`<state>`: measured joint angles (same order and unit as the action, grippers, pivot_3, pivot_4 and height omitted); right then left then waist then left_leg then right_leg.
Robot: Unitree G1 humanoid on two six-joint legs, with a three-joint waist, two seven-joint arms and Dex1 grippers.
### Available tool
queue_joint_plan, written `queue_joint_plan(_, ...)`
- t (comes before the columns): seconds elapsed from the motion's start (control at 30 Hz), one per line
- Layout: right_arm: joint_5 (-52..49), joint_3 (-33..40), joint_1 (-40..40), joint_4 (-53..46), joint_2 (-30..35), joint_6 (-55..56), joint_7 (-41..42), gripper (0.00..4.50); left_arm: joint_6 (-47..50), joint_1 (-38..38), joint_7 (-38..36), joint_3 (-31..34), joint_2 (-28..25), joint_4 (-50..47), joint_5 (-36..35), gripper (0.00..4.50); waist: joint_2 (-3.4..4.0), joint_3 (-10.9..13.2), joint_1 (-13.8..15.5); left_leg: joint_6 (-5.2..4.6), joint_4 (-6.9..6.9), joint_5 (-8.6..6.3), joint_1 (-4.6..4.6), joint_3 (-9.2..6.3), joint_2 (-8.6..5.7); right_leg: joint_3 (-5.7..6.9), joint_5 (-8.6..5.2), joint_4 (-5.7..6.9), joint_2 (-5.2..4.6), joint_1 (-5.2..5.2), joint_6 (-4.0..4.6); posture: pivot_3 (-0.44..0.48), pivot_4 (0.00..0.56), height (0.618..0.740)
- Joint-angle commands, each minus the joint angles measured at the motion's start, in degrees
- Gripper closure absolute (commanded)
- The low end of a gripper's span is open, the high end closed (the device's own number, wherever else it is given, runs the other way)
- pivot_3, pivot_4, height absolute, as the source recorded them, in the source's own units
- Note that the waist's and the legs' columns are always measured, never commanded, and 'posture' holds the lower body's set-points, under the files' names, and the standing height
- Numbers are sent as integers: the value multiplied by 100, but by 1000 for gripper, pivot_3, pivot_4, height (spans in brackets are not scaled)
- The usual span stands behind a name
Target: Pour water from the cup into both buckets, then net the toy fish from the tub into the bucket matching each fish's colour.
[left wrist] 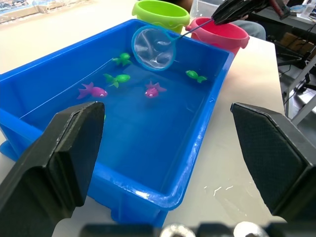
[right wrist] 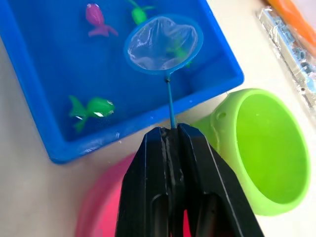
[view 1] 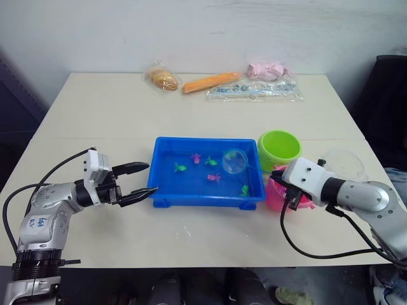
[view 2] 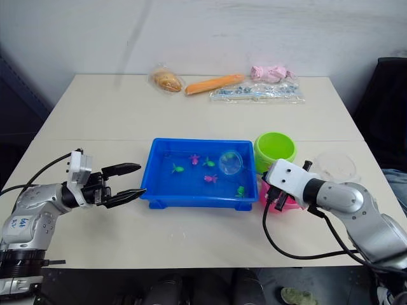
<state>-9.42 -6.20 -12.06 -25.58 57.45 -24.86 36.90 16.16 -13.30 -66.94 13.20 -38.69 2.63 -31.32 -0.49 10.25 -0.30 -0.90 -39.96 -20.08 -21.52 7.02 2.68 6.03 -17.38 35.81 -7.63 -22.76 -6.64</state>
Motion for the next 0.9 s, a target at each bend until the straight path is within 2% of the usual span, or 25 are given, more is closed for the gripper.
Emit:
queue_joint_plan(0.03,384,-124,-229,225,-128,384,162,4500,-60,14,37,87,14,-168,-105,94,0,0,2,1,0,0,0,0,1,0,0,0,0,0,0,0,150,740)
queue_joint_plan(0.27,553,-467,-574,381,-291,410,808,4500,-121,13,4,75,22,-128,-99,94,0,0,3,2,0,0,-1,1,2,0,0,0,1,-2,0,0,150,740)
queue_joint_plan(0.63,-107,-537,-992,-91,-940,-966,1294,4500,-123,-11,-35,7,14,-158,-84,94,0,0,2,2,1,-1,-1,-2,3,0,0,4,0,-2,0,0,150,740)
queue_joint_plan(0.9,557,-1052,-1532,220,-939,-1160,1245,4500,-102,-75,-7,-33,0,-141,-69,94,1,0,-4,4,2,-2,-4,-3,3,2,0,2,-1,-5,0,0,150,740)
